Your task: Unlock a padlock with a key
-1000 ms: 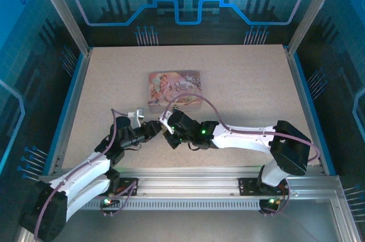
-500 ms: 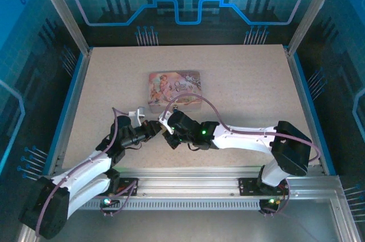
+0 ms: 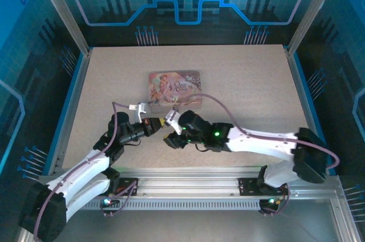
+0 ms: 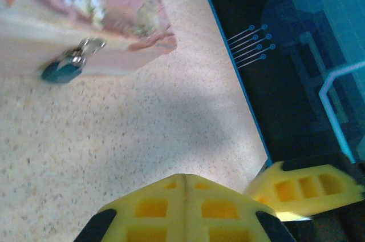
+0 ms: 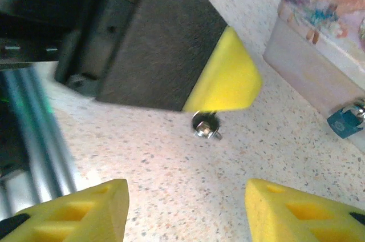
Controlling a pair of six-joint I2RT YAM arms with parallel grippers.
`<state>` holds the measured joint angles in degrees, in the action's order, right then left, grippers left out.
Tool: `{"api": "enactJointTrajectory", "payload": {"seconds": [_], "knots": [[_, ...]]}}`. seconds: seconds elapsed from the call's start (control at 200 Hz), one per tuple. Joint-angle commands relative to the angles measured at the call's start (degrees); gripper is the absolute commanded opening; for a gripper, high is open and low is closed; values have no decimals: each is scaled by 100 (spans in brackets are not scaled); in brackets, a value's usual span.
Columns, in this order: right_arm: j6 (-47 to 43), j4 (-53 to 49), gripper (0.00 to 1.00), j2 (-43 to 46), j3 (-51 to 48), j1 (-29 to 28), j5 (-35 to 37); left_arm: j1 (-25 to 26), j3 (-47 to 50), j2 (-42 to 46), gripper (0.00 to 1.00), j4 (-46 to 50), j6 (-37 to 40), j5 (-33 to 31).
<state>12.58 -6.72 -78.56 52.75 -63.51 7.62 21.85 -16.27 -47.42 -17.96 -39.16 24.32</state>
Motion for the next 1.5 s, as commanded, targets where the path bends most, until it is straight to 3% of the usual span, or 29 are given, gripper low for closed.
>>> {"api": "enactJointTrajectory", "payload": {"seconds": [0.0,0.195,0.395,0.56,0.825,1.13,1.496], "knots": [[105,-24,55,865,-435,565,-1181,-40,-397,167,0,490,1469,95],[605,434,48,1754,-925,1596,-3176,-40,-556,207,0,-94,2295,986],[932,1205,40,1835,-1097,1900,-3913,-31,-1038,-176,0,-590,2393,2243],[1433,2059,37,1572,-1220,2096,-4480,70,-1335,-420,0,-994,2222,2781],[1643,2637,35,1280,-1187,2090,-4709,230,-1544,-805,0,-1549,1760,3130],[1651,2612,23,1051,-1081,2077,-4711,292,-1616,-888,0,-1514,1727,3211],[1599,2656,20,940,-969,1952,-4742,361,-1721,-996,0,-1362,1699,3281]]}}
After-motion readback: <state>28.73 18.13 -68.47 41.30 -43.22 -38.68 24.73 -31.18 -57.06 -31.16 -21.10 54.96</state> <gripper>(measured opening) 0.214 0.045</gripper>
